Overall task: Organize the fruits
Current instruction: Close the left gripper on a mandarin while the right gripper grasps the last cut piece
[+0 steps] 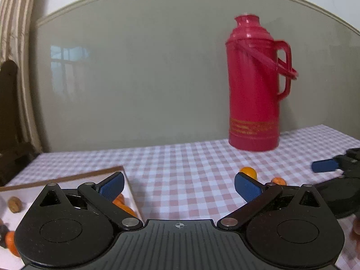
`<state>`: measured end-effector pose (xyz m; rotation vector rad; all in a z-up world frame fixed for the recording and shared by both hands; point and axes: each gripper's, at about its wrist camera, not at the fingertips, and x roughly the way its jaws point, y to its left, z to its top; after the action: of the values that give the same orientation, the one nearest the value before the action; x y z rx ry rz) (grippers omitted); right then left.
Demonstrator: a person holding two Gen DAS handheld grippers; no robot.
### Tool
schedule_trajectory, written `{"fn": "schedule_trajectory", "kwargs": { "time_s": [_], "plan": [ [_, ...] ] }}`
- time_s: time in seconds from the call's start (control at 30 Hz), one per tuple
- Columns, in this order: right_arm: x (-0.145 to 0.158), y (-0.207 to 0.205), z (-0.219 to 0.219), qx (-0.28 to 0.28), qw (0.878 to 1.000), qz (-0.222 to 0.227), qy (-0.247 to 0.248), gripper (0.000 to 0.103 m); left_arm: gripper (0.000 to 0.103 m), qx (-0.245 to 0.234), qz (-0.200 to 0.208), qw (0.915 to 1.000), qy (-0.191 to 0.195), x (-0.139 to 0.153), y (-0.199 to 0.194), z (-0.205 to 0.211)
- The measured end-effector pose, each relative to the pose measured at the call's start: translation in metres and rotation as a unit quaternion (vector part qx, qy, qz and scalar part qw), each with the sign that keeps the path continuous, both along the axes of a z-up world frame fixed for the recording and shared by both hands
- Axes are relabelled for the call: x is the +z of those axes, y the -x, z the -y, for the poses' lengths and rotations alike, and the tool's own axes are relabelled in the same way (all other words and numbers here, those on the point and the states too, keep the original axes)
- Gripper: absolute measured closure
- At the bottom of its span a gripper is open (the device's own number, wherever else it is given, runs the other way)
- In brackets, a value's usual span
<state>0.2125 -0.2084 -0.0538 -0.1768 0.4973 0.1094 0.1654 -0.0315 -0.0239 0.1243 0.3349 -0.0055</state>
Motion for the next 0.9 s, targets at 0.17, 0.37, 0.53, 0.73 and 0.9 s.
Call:
{"fn": "schedule_trajectory", "kwargs": {
  "time_s": [0.17, 0.37, 0.53, 0.73, 0.9],
  "plan": [
    [-0.013, -0.025, -0.001, 0.011, 0.999, -0.033, 0.006, 0.049, 0.0, -0.006, -0.02, 0.9997, 0.014, -0.008, -0.019, 0.005],
    [-0.021, -0.04, 0.012, 0.008, 0.999, -0.05, 0.001, 0.06, 0.0, -0.03, -0.047, 0.9978, 0.036, -0.016, -0.048, 0.026],
    [-0.019, -0.049, 0.037, -0.008, 0.998, -0.054, -0.016, 0.065, 0.0, -0.056, -0.077, 0.9954, 0.014, -0.026, -0.072, 0.051],
    [-0.02, -0.049, 0.058, -0.017, 0.998, -0.056, -0.031, 0.07, 0.022, -0.075, -0.113, 0.9908, 0.001, -0.043, -0.095, 0.08],
    [-0.02, -0.05, 0.068, -0.022, 0.997, -0.06, -0.043, 0.075, 0.022, -0.078, -0.121, 0.9894, 0.018, -0.046, -0.11, 0.089]
  ]
}}
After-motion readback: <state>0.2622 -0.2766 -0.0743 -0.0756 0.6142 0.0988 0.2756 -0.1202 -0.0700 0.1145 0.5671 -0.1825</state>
